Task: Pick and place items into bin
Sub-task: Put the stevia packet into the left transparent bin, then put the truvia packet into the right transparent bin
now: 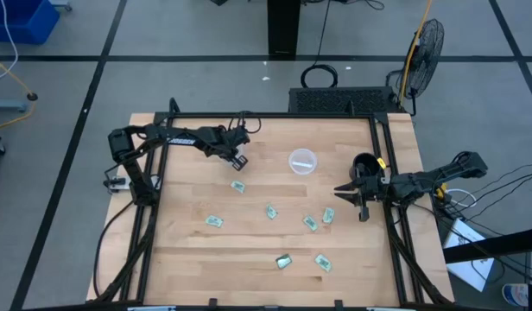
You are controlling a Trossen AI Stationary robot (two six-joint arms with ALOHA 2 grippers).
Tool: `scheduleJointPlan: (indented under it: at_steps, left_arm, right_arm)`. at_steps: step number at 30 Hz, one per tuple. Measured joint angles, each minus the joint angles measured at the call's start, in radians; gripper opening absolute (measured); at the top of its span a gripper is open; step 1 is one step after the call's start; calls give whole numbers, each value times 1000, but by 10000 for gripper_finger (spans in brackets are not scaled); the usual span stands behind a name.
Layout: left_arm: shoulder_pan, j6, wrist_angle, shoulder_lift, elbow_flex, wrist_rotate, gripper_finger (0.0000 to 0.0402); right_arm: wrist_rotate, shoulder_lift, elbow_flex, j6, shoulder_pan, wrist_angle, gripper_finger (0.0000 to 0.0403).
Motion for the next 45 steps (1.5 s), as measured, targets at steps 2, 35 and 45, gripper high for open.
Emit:
scheduleJointPlan:
  at_steps: [2,35,45]
  left_arm:
    - [0,0,0,0,0,0,23]
    - [-75,-26,11,-365,1,13,120]
    - [-158,-18,124,-490,1,9,120]
  right_arm:
    - [0,0,0,0,0,0,70]
    - [-135,105,111,-97,0,-69,73]
    - [-205,330,213,-74,0,-152,151]
